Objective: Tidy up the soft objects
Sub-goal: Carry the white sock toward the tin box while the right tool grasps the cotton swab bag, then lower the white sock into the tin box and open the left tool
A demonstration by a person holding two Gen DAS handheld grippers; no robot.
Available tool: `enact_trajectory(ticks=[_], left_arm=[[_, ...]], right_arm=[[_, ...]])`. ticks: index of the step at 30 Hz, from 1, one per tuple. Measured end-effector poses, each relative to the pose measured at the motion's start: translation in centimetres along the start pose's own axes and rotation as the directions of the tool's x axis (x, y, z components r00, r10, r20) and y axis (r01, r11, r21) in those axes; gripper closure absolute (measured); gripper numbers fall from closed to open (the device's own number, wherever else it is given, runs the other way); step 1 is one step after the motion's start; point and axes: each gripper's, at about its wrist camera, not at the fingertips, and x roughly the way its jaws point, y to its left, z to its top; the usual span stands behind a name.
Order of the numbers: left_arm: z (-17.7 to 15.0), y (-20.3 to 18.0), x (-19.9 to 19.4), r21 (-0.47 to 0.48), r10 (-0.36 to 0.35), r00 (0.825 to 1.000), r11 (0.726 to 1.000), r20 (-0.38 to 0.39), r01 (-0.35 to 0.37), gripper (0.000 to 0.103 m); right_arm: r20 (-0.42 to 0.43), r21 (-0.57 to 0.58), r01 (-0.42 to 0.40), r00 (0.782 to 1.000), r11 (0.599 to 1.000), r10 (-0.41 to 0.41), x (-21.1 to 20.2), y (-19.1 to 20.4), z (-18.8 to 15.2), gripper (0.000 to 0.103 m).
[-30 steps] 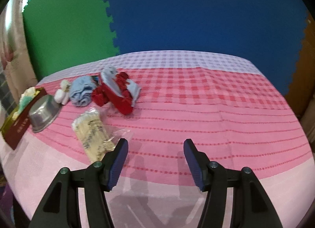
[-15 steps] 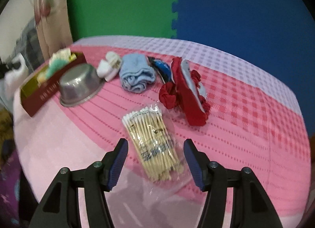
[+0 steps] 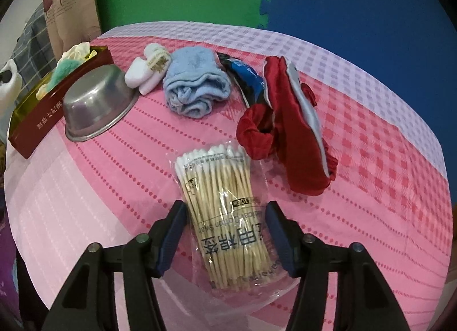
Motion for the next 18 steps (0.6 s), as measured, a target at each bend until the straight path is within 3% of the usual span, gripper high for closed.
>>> enact_trajectory(ticks=[3, 8, 12, 13, 15, 17, 18], left_arm=[[0.4, 1.0, 1.3, 0.034, 0.065, 0.998, 0.997, -0.001, -0.065, 0.087], [1.4, 3.0, 3.9, 0.070, 0.160, 0.987, 0.985, 0.000, -0.160, 0.087], [1.8, 3.8, 5.6, 0.095, 0.182, 0.983, 0.979, -0.015, -0.180, 0.081], [1.7, 3.8, 5.9, 0.103, 0.191, 0.981, 0.977, -0.020, -0.188, 0.079], [1.7, 3.8, 6.1, 0.109, 0.203, 0.979, 0.973, 0.000, -0.202, 0.056], [1.7, 3.9, 6.0, 0.108, 0.224, 0.974, 0.968, 0.033, -0.226, 0.045], [1.8, 4.0, 5.8, 0.104, 0.230, 0.972, 0.967, 0.045, -0.234, 0.043]], right_arm=[[-0.002, -0.001, 0.008, 1.000, 1.000, -0.008, -0.3, 0.4, 0.1, 0.077], [0.005, -0.017, 0.025, 1.000, 1.000, -0.025, -0.4, 1.2, 0.2, 0.082], [0.008, 0.011, 0.004, 1.000, 1.000, -0.004, -0.9, 1.2, 0.0, 0.083], [0.009, 0.019, -0.001, 1.000, 1.000, 0.001, -1.0, 1.3, -0.1, 0.083], [0.014, 0.036, -0.011, 1.000, 0.999, 0.011, -1.3, 1.3, -0.4, 0.083], [0.021, 0.061, -0.027, 0.999, 0.998, 0.025, -1.6, 1.4, -0.6, 0.083], [0.023, 0.067, -0.030, 0.999, 0.997, 0.028, -1.7, 1.5, -0.7, 0.083]])
